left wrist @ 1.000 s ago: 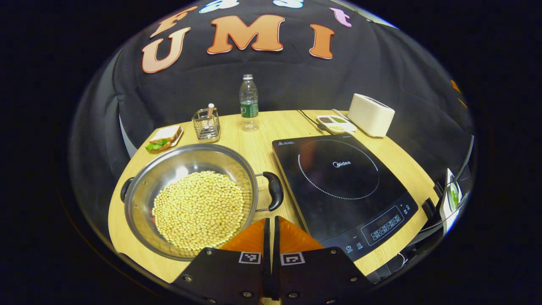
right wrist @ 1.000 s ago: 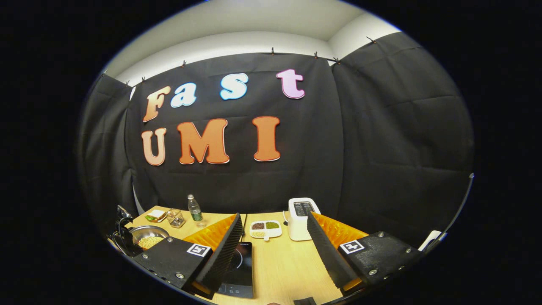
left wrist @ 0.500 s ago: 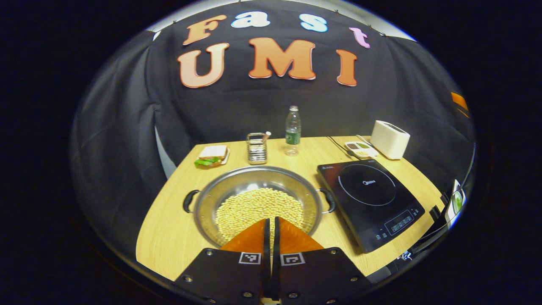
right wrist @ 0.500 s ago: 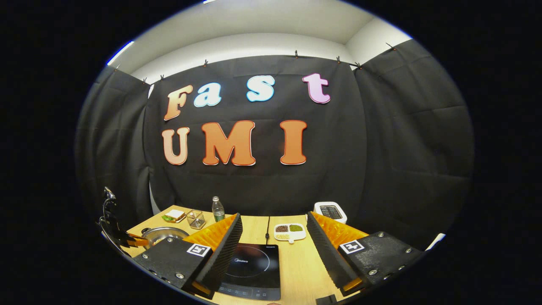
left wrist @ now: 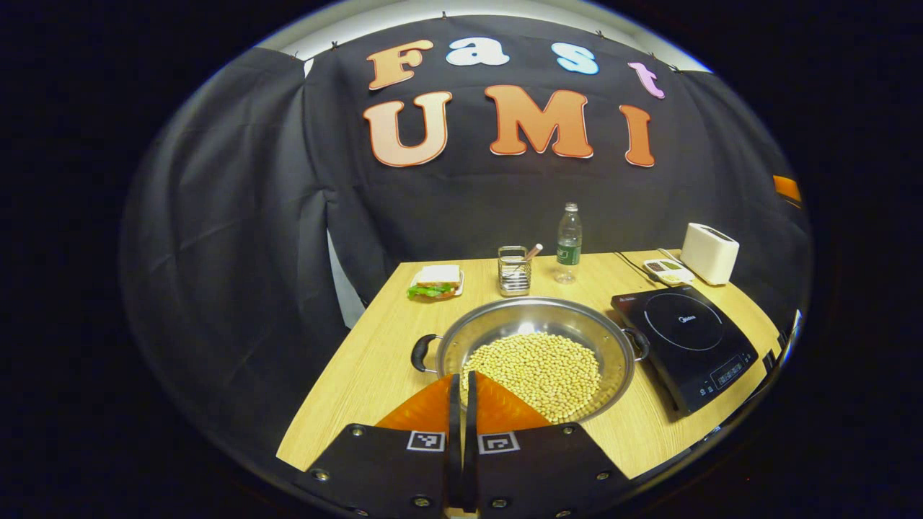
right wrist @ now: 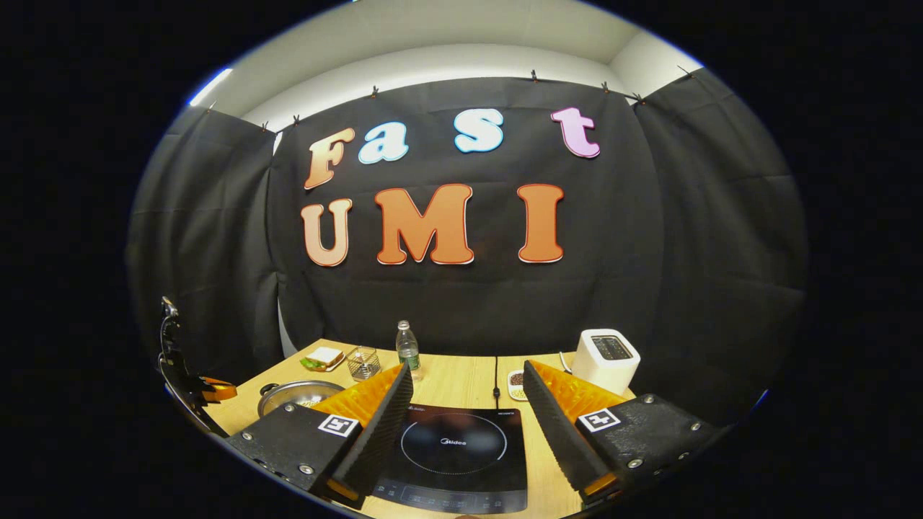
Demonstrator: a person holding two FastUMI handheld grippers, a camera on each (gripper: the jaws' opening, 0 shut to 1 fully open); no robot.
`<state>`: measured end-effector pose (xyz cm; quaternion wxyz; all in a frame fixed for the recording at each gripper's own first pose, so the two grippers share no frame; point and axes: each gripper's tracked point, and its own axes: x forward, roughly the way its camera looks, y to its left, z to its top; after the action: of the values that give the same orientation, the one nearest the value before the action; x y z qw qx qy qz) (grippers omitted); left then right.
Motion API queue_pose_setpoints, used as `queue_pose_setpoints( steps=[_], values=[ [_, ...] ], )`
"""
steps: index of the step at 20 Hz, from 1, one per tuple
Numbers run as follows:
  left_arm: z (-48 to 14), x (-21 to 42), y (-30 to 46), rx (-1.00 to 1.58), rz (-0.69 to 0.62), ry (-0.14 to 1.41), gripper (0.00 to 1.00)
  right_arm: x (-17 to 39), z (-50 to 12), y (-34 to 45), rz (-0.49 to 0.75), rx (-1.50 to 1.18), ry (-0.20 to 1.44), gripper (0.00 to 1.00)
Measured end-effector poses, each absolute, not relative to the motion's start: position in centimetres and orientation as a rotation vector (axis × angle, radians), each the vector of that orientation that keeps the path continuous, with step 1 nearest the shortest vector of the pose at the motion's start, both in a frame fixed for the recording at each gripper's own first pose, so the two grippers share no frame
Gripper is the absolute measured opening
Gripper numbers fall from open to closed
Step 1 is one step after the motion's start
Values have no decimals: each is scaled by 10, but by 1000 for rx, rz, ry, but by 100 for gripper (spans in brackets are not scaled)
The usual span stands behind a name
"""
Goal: First push the handle of the pot to place it horizontally, then grasp the pot with both hands and set it on the induction cooktop.
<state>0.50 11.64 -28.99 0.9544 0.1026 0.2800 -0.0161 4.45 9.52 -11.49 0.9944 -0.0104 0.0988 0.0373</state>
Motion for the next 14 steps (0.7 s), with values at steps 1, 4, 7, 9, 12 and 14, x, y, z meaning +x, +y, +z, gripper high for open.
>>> queue_pose_setpoints(
  steps=[1, 4, 7, 9, 12, 14],
  values=[
    [-290, 8, 122, 214, -30, 564, 2, 50, -123, 101, 79, -23, 209, 100],
    [-296, 14, 134, 206, -28, 573, 2, 65, -153, 123, 86, -37, 235, 95],
    [-307, 28, 148, 180, -24, 577, 2, 79, -201, 161, 135, -5, 332, 95],
    [-314, 37, 155, 177, -28, 576, 3, 84, -233, 190, 174, 50, 416, 96],
    [-325, 58, 167, 177, -39, 570, 11, 99, -262, 217, 170, 59, 454, 95],
    [-337, 69, 169, 168, -63, 579, 19, 105, -277, 231, 154, 63, 467, 95]
  ],
)
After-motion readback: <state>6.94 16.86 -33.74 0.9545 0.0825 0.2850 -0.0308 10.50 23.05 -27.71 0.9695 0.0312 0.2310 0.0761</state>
